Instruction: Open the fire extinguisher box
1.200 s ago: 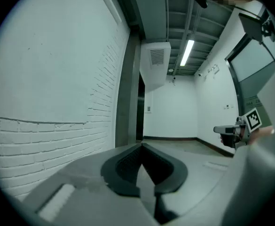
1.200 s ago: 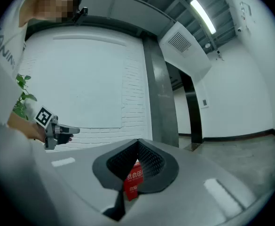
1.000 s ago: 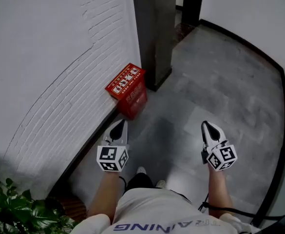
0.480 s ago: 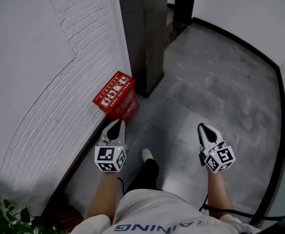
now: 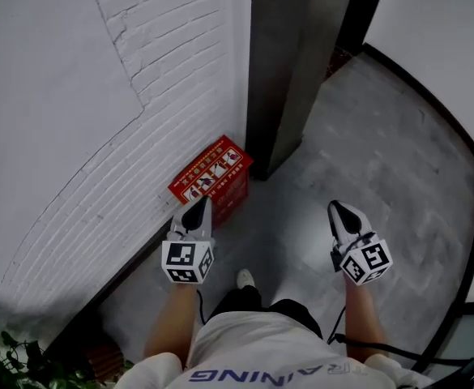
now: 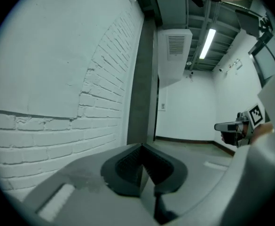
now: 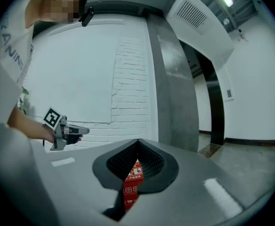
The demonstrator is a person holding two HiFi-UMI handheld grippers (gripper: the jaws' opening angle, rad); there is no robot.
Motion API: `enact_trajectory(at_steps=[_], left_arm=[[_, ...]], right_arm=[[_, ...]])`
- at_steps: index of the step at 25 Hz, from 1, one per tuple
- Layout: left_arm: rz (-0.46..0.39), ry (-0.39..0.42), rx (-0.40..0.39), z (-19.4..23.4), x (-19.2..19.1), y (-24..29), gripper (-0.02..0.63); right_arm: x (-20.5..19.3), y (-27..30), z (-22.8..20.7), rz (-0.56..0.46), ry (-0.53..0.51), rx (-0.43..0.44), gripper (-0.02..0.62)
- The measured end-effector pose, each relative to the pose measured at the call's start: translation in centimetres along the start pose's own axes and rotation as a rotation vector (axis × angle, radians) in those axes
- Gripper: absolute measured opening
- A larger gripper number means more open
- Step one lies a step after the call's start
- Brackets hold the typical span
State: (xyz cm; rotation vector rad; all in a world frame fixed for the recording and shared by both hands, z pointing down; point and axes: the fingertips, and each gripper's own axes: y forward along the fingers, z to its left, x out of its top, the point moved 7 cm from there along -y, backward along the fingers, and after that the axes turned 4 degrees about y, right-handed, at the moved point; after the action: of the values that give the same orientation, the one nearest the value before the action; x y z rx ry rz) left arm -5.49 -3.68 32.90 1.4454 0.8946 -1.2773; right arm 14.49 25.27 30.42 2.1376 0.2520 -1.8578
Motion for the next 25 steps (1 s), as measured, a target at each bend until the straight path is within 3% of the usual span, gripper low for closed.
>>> enact_trajectory(at_steps=[6,14,21,25], left_arm=[[0.003,-0.048,0.136,4.3,0.7,1.2,0.003],[0.013,-0.099,0.411,7.8,-0.5,0.1,0.005],[0.050,-0.144,0.659,7.6,-1.6,2.4,0.005],[0.098,-0.192,0.748,5.9,-4.0,4.5,0.005]], right_arm=[[2.0,9.3,-0.8,0.039,-0.033,0.156,0.006],[2.0,20.9,-2.6,0.078,-0.033,0.396,0.006],[1.1,30.1,-6.9,0.154,-0.037,0.607,0.006],[-1.0,34.1,-8.6,0.228,-0.051,0.710,0.006]])
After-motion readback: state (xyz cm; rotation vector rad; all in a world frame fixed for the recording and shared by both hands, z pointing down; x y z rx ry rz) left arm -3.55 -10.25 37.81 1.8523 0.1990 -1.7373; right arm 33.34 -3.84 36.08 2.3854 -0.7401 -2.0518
